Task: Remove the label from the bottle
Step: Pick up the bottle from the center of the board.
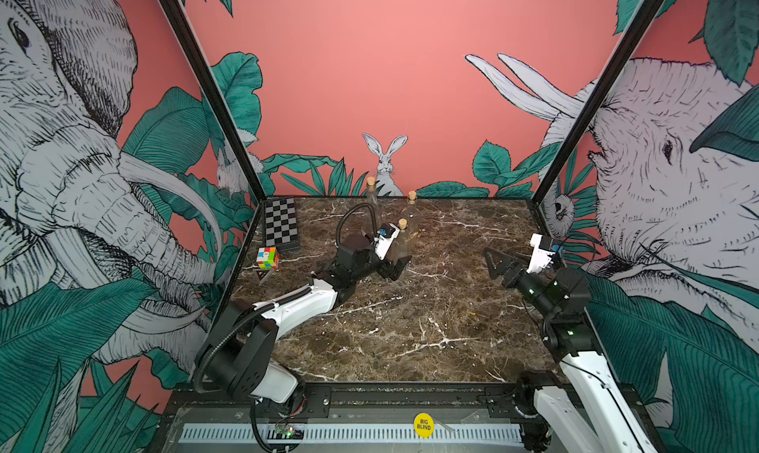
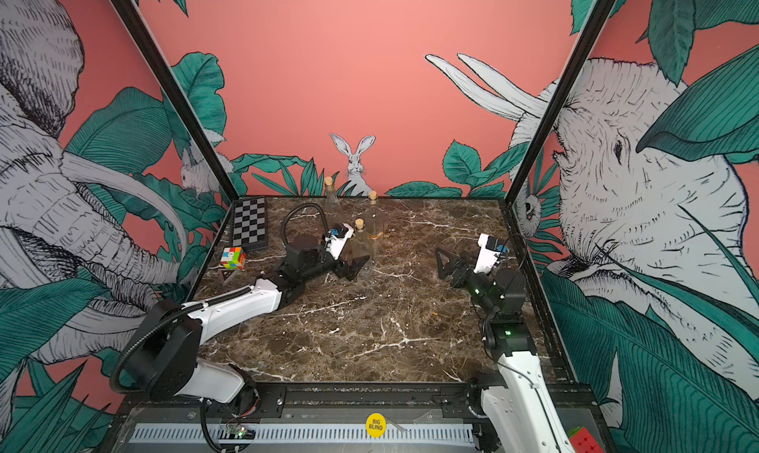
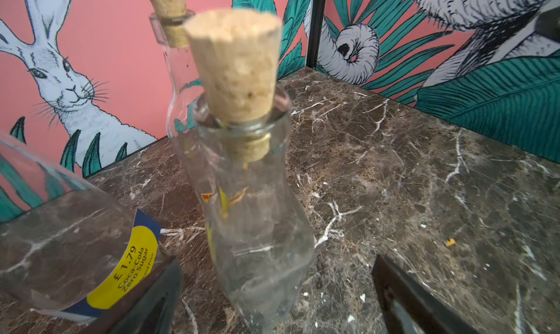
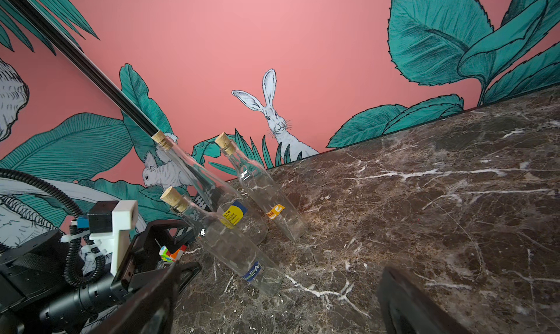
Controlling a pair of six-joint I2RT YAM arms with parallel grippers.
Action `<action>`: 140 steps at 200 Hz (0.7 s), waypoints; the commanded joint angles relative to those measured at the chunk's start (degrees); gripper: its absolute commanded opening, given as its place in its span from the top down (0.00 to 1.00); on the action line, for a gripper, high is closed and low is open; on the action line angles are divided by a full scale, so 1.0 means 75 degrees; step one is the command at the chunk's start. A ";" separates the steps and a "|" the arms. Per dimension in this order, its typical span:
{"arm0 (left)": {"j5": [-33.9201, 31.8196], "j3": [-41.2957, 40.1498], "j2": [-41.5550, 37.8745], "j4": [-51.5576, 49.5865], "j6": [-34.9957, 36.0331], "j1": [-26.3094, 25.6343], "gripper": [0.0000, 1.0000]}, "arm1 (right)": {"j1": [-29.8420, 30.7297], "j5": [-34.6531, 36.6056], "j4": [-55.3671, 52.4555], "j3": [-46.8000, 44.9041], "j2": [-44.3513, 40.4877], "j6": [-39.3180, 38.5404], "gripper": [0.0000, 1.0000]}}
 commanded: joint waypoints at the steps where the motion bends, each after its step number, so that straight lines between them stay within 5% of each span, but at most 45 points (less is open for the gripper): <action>1: -0.0308 0.0260 0.0132 0.0815 -0.0318 -0.0071 0.01 | -0.0018 0.0105 0.0464 -0.0115 -0.0010 -0.0164 0.01; 98: -0.1055 0.0439 0.1128 0.1950 -0.0578 -0.0281 0.01 | -0.0026 0.0331 0.0148 -0.0186 -0.0184 -0.0496 0.01; 140: -0.1269 0.0389 0.1269 0.2133 -0.0548 -0.0331 0.11 | -0.0023 0.0425 0.0060 -0.0197 -0.0174 -0.0558 0.01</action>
